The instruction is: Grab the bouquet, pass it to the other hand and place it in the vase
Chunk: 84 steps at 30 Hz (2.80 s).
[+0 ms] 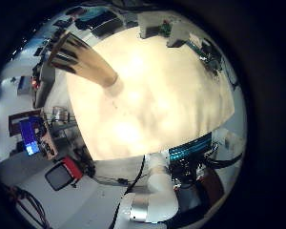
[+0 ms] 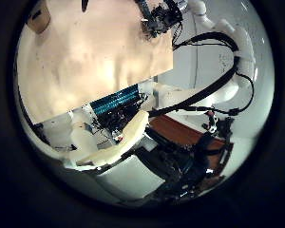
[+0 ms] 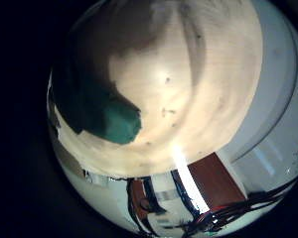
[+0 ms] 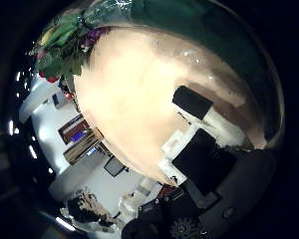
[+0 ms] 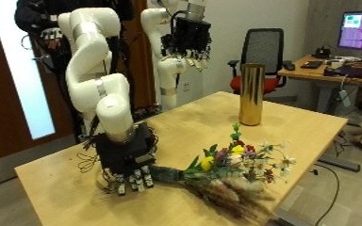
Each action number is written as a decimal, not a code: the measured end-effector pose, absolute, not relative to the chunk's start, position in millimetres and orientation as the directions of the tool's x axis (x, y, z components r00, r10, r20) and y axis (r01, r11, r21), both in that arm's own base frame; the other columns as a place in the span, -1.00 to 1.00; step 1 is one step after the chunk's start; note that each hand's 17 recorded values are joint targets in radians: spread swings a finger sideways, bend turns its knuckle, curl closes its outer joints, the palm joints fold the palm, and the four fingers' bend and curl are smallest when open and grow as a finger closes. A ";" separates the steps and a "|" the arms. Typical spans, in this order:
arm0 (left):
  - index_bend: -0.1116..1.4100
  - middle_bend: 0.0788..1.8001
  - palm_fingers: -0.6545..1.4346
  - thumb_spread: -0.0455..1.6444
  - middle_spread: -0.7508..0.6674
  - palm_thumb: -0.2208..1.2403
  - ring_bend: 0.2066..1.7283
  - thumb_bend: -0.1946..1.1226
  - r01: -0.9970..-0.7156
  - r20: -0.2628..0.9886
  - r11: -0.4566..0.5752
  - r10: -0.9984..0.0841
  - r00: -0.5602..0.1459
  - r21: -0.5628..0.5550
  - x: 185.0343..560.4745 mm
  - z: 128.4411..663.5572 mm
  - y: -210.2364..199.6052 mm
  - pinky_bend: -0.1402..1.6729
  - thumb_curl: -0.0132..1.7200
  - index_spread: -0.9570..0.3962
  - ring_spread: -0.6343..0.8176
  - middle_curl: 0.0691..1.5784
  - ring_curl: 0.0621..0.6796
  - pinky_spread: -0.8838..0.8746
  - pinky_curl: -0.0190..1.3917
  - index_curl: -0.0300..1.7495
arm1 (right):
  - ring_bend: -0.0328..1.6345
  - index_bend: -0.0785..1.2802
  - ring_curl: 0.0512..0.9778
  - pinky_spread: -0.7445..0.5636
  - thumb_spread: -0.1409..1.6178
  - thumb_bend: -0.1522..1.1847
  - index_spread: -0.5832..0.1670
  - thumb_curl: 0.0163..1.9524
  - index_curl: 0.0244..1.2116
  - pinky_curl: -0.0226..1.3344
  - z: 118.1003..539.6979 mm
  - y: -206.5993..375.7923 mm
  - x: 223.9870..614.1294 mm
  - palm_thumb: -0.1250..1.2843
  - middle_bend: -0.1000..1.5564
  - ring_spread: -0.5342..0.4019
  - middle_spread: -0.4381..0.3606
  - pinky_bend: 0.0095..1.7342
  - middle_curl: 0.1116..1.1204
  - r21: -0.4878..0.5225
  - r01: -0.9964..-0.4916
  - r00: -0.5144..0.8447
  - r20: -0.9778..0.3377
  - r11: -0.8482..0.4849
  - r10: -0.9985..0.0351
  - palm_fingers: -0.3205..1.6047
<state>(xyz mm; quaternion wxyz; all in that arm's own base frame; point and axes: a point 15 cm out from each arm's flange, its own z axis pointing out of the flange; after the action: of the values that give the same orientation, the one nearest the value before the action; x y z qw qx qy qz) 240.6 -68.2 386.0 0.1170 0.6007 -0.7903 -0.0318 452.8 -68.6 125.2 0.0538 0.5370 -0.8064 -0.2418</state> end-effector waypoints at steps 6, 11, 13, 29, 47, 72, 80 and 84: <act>-0.64 -0.79 -0.16 0.15 0.44 -0.24 -0.56 -0.75 -0.941 0.147 0.276 -0.957 -0.250 0.194 237.8 385.9 -68.1 -0.63 -0.63 0.62 0.53 -0.64 -0.65 0.61 -0.54 -0.62 | 0.17 -0.60 -0.64 0.02 0.32 -0.79 0.08 -0.56 -0.43 -0.82 124.2 -70.8 451.2 0.26 -0.15 -0.16 0.14 -0.37 -0.39 0.447 -0.843 -0.404 -0.155 0.300 -0.902 0.22; -0.64 -0.79 -0.16 0.16 0.43 -0.24 -0.56 -0.75 -0.943 0.146 0.274 -0.957 -0.249 0.188 236.3 387.1 -67.5 -0.63 -0.63 0.61 0.53 -0.64 -0.65 0.60 -0.54 -0.62 | 0.29 -0.33 -0.45 -0.53 0.23 -0.80 -0.28 -0.53 -0.23 -0.67 123.7 -74.9 448.7 0.36 0.04 -0.41 -0.29 -0.03 -0.22 0.446 -0.843 -0.389 -0.120 0.300 -0.913 0.74; -0.64 -0.78 -0.16 0.16 0.43 -0.24 -0.56 -0.75 -0.943 0.146 0.274 -0.957 -0.249 0.189 235.8 386.8 -67.8 -0.63 -0.63 0.60 0.53 -0.64 -0.65 0.60 -0.54 -0.62 | 0.34 -0.21 -0.38 -0.58 0.21 -0.80 -0.36 -0.52 -0.15 -0.61 130.8 -73.8 451.1 0.39 0.13 -0.43 -0.36 0.07 -0.15 0.431 -0.851 -0.383 -0.121 0.299 -0.916 0.73; -0.64 -0.78 -0.15 0.16 0.43 -0.24 -0.56 -0.75 -0.950 0.149 0.264 -0.959 -0.241 0.166 238.7 392.1 -70.3 -0.63 -0.63 0.60 0.52 -0.64 -0.65 0.60 -0.54 -0.62 | 0.78 0.54 0.15 -0.20 0.21 -0.67 -0.35 -0.35 0.59 -0.12 263.6 -85.9 457.2 0.92 0.68 -0.28 -0.32 0.66 0.34 0.173 -0.949 -0.298 -0.215 0.264 -0.930 0.49; -0.61 -0.76 -0.08 0.18 0.36 -0.27 -0.58 -0.75 -0.980 0.212 0.182 -0.964 -0.162 0.078 269.2 408.0 -66.2 -0.63 -0.64 0.58 0.47 -0.64 -0.67 0.57 -0.57 -0.59 | 0.79 0.52 0.20 -0.19 -0.15 -0.77 -0.29 -0.13 0.77 0.06 454.4 -30.5 394.2 0.92 0.73 -0.25 -0.24 0.54 0.32 -0.181 -0.972 0.024 -0.709 0.149 -0.705 0.49; -0.64 -0.68 -0.04 0.08 0.21 -0.52 -0.42 -0.76 -0.941 0.694 0.132 -0.645 -0.319 -0.310 301.5 514.6 -108.8 -0.55 -0.65 0.63 0.23 -0.61 -0.70 0.35 -0.58 -0.61 | 0.80 0.53 0.21 -0.19 -0.47 -0.80 -0.27 -0.01 0.81 0.30 521.1 41.4 300.3 0.90 0.77 -0.22 -0.22 0.38 0.28 -0.425 -0.900 0.435 -0.875 -0.093 -0.210 0.51; -0.65 -0.79 -0.13 -0.04 0.44 -0.57 -0.37 -0.76 -0.938 0.823 0.126 -0.452 -0.345 -0.324 300.2 534.5 -124.2 -0.48 -0.62 0.72 0.36 -0.65 -0.71 0.42 -0.56 -0.62 | 0.80 0.55 0.21 -0.20 -0.50 -0.80 -0.26 -0.01 0.80 0.37 497.2 96.5 275.3 0.89 0.77 -0.22 -0.22 0.34 0.28 -0.457 -0.861 0.483 -0.872 -0.223 -0.081 0.51; -0.65 -0.78 -0.14 -0.07 0.47 -0.57 -0.37 -0.76 -0.943 0.870 0.122 -0.365 -0.332 -0.309 304.2 542.3 -126.4 -0.48 -0.61 0.74 0.39 -0.64 -0.72 0.44 -0.56 -0.63 | 0.80 0.55 0.22 -0.21 -0.51 -0.80 -0.26 -0.01 0.80 0.40 491.2 115.0 269.4 0.88 0.77 -0.23 -0.22 0.33 0.28 -0.458 -0.848 0.486 -0.873 -0.266 -0.047 0.51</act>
<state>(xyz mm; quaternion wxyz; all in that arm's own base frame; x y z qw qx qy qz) 304.2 -126.4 542.3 0.3185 0.4824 -0.6779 0.4542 269.4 115.0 491.2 -0.5125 0.6930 -0.3229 -0.3909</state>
